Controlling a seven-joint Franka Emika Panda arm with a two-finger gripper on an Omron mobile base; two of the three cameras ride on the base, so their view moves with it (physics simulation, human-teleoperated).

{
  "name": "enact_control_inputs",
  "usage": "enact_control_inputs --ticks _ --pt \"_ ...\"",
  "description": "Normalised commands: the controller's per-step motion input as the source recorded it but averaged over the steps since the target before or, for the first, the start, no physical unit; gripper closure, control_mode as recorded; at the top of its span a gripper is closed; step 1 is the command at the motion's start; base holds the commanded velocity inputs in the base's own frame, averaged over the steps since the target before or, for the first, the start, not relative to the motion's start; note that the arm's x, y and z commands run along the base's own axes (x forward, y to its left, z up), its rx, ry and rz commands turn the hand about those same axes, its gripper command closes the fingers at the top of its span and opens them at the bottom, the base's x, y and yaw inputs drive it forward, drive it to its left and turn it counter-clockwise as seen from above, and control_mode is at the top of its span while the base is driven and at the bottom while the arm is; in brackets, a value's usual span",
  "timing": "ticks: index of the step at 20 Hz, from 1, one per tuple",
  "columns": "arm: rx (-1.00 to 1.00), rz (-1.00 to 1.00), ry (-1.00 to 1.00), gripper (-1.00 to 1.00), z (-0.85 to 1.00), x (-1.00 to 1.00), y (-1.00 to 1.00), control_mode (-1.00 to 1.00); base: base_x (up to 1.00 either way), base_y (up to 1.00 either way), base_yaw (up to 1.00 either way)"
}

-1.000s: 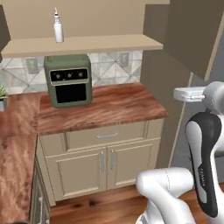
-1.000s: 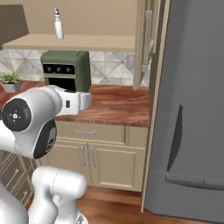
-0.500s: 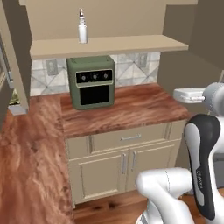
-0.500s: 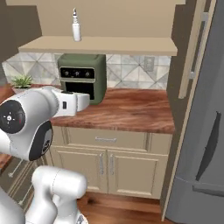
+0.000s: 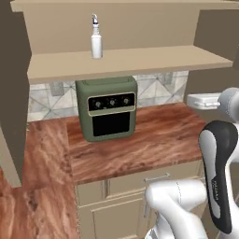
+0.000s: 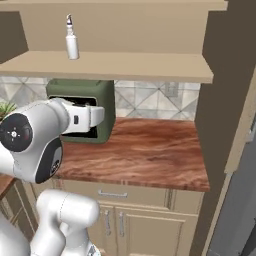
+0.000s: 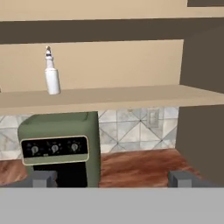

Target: Move the cutting board and knife to the sink. Then move spray from the cabinet to the counter.

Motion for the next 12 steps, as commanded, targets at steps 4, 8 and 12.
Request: enact_control_inputs --ticks 4,8,12 --pt "0.0 0.0 0.0 -1.0 0.0 0.0 0.0 1.0 0.79 0.41 -0.01" --pt "0.0 0.0 0.0 -1.0 0.0 0.0 0.0 1.0 0.87 0.12 -0.04" --pt "0.0 0.0 0.0 -1.0 0.0 0.0 0.0 1.0 0.77 0.1 -0.05"
